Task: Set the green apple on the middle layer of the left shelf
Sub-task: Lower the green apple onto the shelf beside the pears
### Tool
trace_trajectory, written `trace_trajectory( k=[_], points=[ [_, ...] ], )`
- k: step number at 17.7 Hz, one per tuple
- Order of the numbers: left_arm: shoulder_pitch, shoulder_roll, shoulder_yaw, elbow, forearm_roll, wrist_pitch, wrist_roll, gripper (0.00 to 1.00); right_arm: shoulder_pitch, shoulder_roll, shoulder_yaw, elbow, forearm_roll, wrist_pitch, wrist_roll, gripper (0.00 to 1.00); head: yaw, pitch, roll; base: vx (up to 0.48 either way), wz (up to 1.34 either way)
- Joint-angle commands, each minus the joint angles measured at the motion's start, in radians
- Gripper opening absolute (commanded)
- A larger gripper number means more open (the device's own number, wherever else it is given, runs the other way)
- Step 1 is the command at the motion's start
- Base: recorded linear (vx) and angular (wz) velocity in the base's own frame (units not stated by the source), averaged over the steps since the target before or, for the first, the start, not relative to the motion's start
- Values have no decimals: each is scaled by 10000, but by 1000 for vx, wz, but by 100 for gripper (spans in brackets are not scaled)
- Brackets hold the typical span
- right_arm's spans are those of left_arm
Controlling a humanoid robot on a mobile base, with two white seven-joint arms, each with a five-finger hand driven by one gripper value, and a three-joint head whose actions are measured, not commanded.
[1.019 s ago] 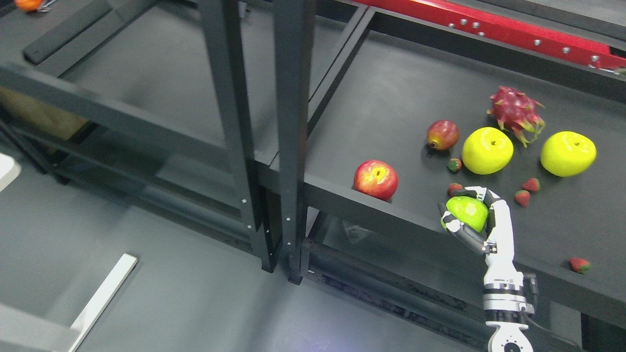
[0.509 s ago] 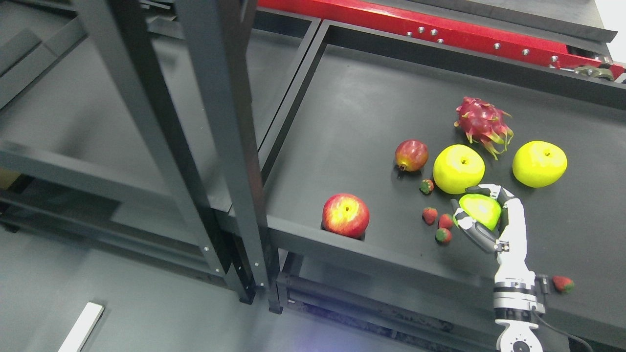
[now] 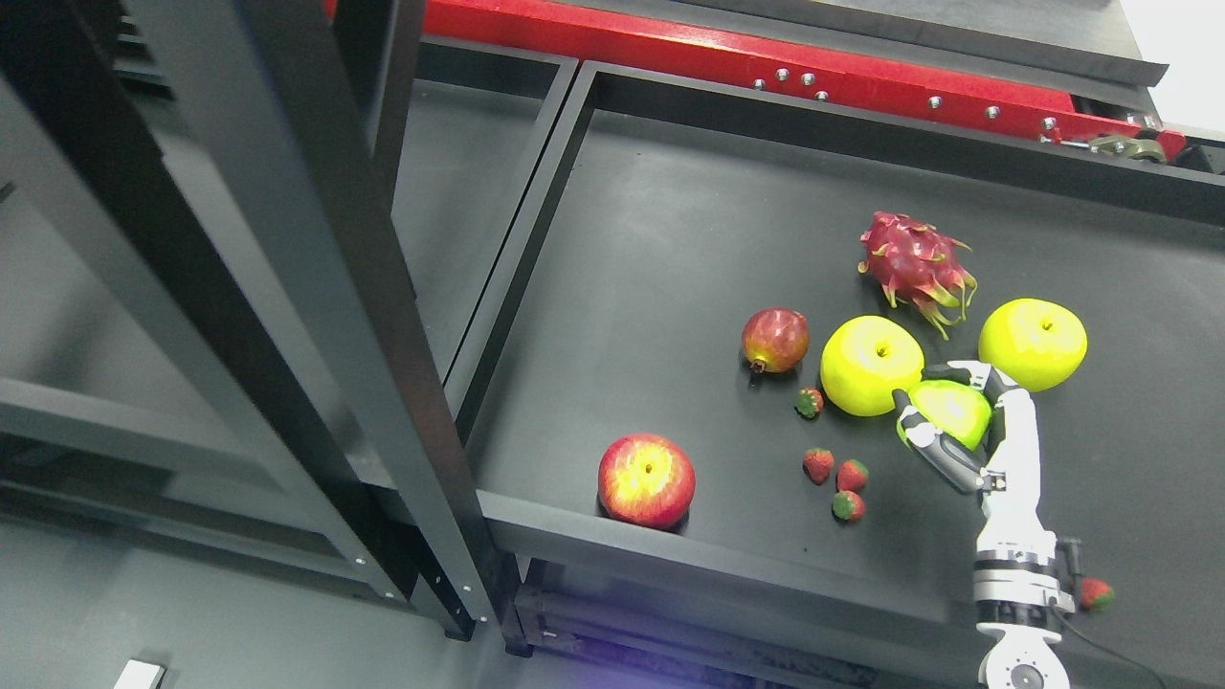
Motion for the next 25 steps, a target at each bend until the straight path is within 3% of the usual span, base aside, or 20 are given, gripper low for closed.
trace_trajectory(
  k=[1, 14, 15, 16, 17, 20, 25],
  points=[
    [-214, 175, 0, 0, 13, 1, -7, 100, -13, -175, -97, 12, 18, 42, -2, 0, 0, 0, 0, 88, -55],
    [-214, 175, 0, 0, 13, 1, -7, 100, -288, -175, -5, 410, 126, 898, 90, 0, 0, 0, 0, 37, -16],
    [-214, 175, 0, 0, -2, 1, -7, 100, -350, -175, -5, 457, 126, 1357, 90, 12, 0, 0, 0, 0, 0],
    [-214, 175, 0, 0, -3, 1, -7, 100, -381, -175, -5, 457, 111, 1771, 105, 34, 0, 0, 0, 0, 0],
    [-214, 175, 0, 0, 13, 1, -7, 100, -411, -175, -5, 472, 95, 2140, 106, 70, 0, 0, 0, 0, 0],
    [-214, 175, 0, 0, 13, 1, -7, 100, -473, -175, -5, 472, -28, 2251, 274, 93, 0, 0, 0, 0, 0],
    [-214, 175, 0, 0, -3, 1, -7, 100, -504, -175, -20, 442, -28, 2160, 275, 99, 0, 0, 0, 0, 0]
  ],
)
